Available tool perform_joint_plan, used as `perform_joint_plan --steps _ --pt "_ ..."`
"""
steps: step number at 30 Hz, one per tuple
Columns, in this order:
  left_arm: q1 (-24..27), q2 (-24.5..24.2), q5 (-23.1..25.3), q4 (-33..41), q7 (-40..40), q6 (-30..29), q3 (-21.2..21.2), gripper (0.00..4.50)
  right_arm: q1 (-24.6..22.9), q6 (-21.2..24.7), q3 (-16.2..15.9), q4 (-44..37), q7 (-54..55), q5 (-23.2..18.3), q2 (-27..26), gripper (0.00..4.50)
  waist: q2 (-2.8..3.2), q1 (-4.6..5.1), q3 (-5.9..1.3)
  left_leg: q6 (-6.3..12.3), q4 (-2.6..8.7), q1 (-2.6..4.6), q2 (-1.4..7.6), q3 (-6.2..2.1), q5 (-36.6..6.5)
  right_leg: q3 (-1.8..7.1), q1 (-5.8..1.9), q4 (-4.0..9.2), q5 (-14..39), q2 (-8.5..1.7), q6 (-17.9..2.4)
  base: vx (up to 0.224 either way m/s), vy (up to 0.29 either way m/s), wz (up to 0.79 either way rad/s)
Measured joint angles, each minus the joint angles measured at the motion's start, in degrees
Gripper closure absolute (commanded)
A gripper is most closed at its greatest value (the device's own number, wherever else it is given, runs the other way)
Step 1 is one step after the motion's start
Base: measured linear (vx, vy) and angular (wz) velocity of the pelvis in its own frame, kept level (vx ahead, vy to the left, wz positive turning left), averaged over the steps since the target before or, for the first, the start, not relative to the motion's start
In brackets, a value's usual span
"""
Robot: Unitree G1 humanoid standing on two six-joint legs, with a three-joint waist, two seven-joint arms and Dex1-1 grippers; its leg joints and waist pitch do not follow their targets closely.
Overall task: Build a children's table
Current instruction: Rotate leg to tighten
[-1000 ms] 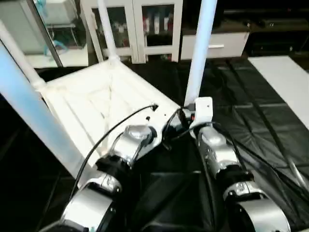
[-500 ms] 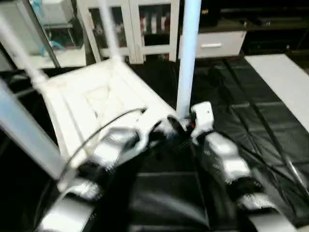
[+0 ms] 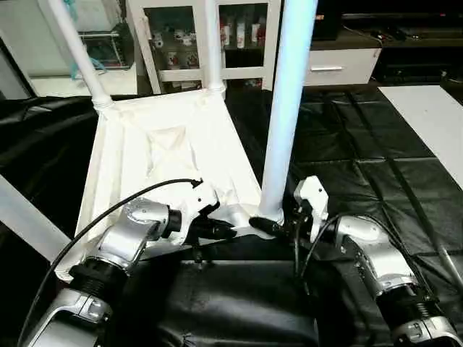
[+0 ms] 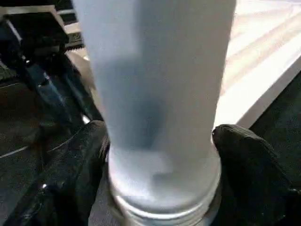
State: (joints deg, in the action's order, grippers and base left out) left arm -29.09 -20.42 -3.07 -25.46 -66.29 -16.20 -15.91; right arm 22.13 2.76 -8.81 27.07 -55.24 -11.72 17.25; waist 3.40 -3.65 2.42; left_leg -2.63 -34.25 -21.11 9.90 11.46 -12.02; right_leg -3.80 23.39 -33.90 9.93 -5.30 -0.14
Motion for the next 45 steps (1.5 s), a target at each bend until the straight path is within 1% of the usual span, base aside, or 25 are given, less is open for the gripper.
perform_joint_plan --steps 1,2,4,7,9,11,20,22,24,25,27,30,34,36,38,41,45 --pt "0.0 -0.1 0.0 0.0 0.0 0.0 0.0 4.5 0.0 0.3 -0.1 0.0 -0.2 -0.1 0.0 0.83 -0.02 0.01 0.01 0.0 0.0 0.01 0.0 0.0 0.0 0.0 0.0 -0.01 0.0 0.0 0.0 0.0 0.0 0.0" --pt "0.0 -0.1 0.0 0.0 0.0 -0.1 0.0 4.5 0.0 0.5 -0.2 0.0 -0.2 -0.1 0.0 1.03 -0.03 0.02 0.02 0.0 0.0 0.01 0.0 0.0 0.0 0.0 0.0 -0.02 0.0 0.0 0.0 0.0 0.0 0.0" --pt "0.2 -0.2 0.0 0.3 -0.2 -0.2 0.0 4.5 0.0 0.6 -0.2 0.0 -0.3 -0.2 0.0 1.12 -0.05 0.02 0.03 0.0 0.0 0.01 0.0 0.0 0.0 0.0 -0.01 -0.02 0.0 0.0 0.0 0.0 0.0 0.0" --pt "0.3 -0.3 0.0 0.6 -0.5 -0.4 0.1 4.5 0.0 0.9 -0.2 -0.1 -0.5 -0.2 0.0 1.5 -0.1 0.03 0.06 0.0 -0.01 0.01 0.0 0.0 0.0 0.01 -0.01 -0.02 0.0 0.0 0.0 0.0 0.0 0.0" --pt "0.4 -0.3 0.0 0.8 -0.5 -0.5 0.1 4.5 0.0 1.0 -0.2 -0.2 -0.7 -0.2 0.0 1.64 -0.14 0.01 0.09 0.0 -0.01 0.01 0.0 0.0 0.0 0.0 -0.01 -0.02 0.0 0.0 0.0 0.0 0.0 0.0" --pt "0.4 -0.3 0.0 0.9 -0.6 -0.8 0.1 4.5 0.0 1.0 -0.1 -0.2 -0.8 -0.2 0.0 1.72 -0.16 0.01 0.1 0.0 -0.02 0.01 0.0 0.0 0.0 0.01 -0.01 -0.02 0.0 0.0 0.0 0.0 0.0 0.0" --pt "0.4 -0.5 0.0 1.1 -0.9 -0.9 0.1 4.5 0.0 1.0 0.0 -0.2 -1.3 -0.4 0.0 1.76 -0.17 0.02 0.11 0.0 -0.05 0.01 0.0 0.0 0.0 0.0 -0.01 -0.05 0.0 0.0 0.0 0.0 0.0 0.0" --pt "0.4 -0.1 0.0 1.0 -0.3 -1.0 0.2 4.5 0.4 0.0 0.1 0.8 0.4 0.3 -0.9 1.76 -0.19 0.06 0.12 0.0 -0.07 0.03 0.0 0.0 0.0 0.0 -0.01 -0.09 0.0 0.0 0.0 0.0 0.0 0.0" --pt "0.3 0.6 0.2 0.4 1.9 -1.1 0.8 4.5 1.4 -1.4 0.1 3.1 3.7 1.2 -2.3 1.76 -0.22 0.46 0.14 0.0 -0.14 0.06 0.0 0.0 0.0 0.02 -0.03 -0.16 0.0 0.0 -0.1 0.0 0.0 0.0" --pt "-0.3 1.7 0.7 -0.5 3.8 -1.2 1.1 4.5 2.4 -2.0 0.7 4.8 6.2 1.5 -3.2 1.77 -0.22 0.63 0.14 -0.01 -0.17 0.12 0.0 0.0 0.0 0.03 -0.07 -0.16 -0.1 0.0 -0.1 0.0 0.0 0.0" --pt "-2.4 4.8 1.5 -3.2 8.9 -2.2 1.7 4.5 4.6 -2.3 2.3 8.2 12.4 2.7 -5.0 1.77 -0.21 0.92 0.15 -0.01 -0.21 0.13 -0.03 0.0 0.0 0.08 -0.06 -0.15 -0.2 0.0 -0.3 0.0 0.0 0.0" --pt "-5.5 9.5 2.4 -7.1 16.2 -4.0 2.4 4.5 6.9 -2.5 4.6 11.7 21.8 3.9 -7.5 1.78 -0.09 1.03 0.1 -0.01 -0.22 0.14 -0.1 0.01 0.0 0.13 -0.1 -0.13 -0.2 -0.04 -0.3 0.0 0.0 0.0" --pt "-9.0 14.0 2.9 -11.7 23.6 -5.0 3.5 4.5 10.0 -3.2 6.4 16.0 33.3 5.7 -11.0 1.78 0.09 0.93 -0.01 0.0 -0.21 0.11 -0.09 0.0 0.0 0.1 -0.08 -0.14 -0.2 -0.04 -0.3 0.0 0.0 0.0" --pt "-12.0 17.3 3.4 -15.9 29.8 -4.8 4.0 4.5 13.4 -3.4 7.8 20.1 42.0 6.7 -13.3 1.78 0.13 0.86 -0.02 0.0 -0.22 0.02 -0.1 0.0 0.0 0.08 -0.03 -0.09 -0.2 -0.04 -0.3 0.0 0.0 0.0" --pt "-14.0 20.0 4.4 -19.1 35.1 -3.7 4.2 4.5 16.3 -3.4 9.0 23.6 49.2 7.2 -14.9 1.78 0.22 0.49 -0.08 0.05 -0.22 -0.01 -0.11 0.01 0.0 0.08 -0.04 0.01 -0.2 -0.05 -0.3 0.0 0.0 0.0" --pt "-14.4 21.1 4.9 -20.0 37.0 -3.0 4.4 4.5 17.2 -3.9 9.0 24.9 52.6 7.9 -15.5 1.78 0.41 0.2 -0.21 0.46 -0.19 -0.05 -0.11 0.01 0.1 0.06 -0.06 0.16 -0.1 -0.05 -0.2 0.0 0.0 0.0" --pt "-14.2 21.1 5.1 -19.9 37.0 -2.7 4.4 4.5 17.2 -4.9 9.0 25.4 52.7 8.2 -15.7 1.78 0.43 0.16 -0.22 0.47 -0.19 -0.04 -0.1 0.01 0.1 0.03 -0.05 0.13 -0.1 -0.05 -0.2 0.0 0.0 0.0"
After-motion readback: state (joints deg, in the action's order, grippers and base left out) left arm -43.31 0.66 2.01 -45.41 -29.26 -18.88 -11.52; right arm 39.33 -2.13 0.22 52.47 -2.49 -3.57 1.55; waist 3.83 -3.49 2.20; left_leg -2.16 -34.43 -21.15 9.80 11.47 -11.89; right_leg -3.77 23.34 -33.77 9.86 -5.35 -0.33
